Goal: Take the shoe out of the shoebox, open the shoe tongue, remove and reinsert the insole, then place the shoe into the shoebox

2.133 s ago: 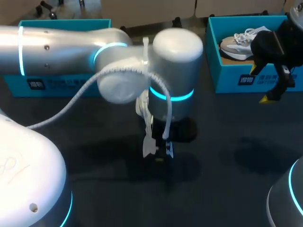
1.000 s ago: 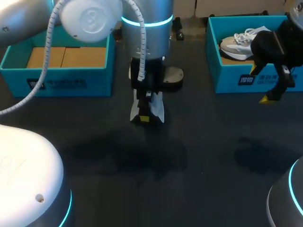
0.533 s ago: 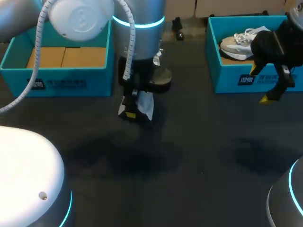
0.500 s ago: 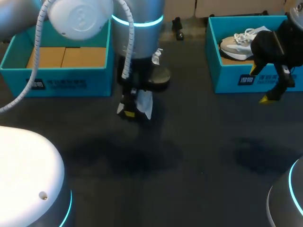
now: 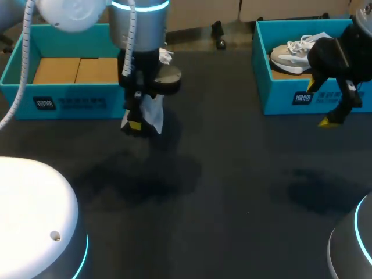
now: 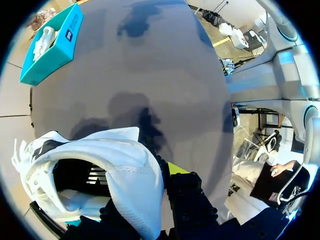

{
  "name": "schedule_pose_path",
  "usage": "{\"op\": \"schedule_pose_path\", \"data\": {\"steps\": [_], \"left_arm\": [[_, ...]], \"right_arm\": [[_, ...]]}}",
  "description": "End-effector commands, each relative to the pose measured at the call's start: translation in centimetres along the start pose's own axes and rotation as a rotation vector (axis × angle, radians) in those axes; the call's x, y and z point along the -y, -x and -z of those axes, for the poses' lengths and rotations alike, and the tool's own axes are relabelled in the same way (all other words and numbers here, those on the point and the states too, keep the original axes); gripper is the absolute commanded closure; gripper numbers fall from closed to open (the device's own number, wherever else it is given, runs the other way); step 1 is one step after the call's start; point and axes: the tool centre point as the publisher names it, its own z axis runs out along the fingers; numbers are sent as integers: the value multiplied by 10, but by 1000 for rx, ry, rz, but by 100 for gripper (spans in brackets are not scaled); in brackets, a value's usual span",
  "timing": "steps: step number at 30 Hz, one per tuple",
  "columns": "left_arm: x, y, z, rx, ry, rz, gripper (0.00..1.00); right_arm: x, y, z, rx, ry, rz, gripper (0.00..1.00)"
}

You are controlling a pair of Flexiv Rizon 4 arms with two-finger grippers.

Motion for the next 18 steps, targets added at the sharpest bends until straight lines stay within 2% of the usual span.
{"op": "schedule_pose_path", "data": {"steps": [1,6,18], "left_arm": [[-16,1,3,9,-19,-11,100],[-26,0,10,39,3,-14,100],[-26,0,10,39,3,-14,100]], "right_arm": [[-1,2,-1,-4,-3,-1,0],[-1,2,-1,-4,-3,-1,0],[-1,2,-1,-4,-3,-1,0]]}}
